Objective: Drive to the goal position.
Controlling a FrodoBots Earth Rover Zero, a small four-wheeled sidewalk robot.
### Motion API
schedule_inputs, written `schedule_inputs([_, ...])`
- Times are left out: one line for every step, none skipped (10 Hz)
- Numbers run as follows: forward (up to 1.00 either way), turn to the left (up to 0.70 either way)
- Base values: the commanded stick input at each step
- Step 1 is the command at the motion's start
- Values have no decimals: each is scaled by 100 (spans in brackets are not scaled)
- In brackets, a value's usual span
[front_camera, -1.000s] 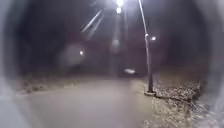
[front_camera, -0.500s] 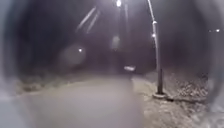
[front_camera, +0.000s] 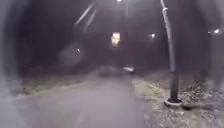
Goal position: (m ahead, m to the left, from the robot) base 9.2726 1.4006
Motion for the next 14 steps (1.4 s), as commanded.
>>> schedule_inputs([100, 0])
schedule_inputs([100, 0])
schedule_inputs([100, 0])
schedule_inputs([100, 0])
schedule_inputs([100, 0])
schedule_inputs([100, 0])
schedule_inputs([100, 0])
schedule_inputs([100, 0])
schedule_inputs([100, 0])
schedule_inputs([100, 0])
schedule_inputs([100, 0])
schedule_inputs([100, 0])
schedule_inputs([100, 0])
schedule_inputs([100, 0])
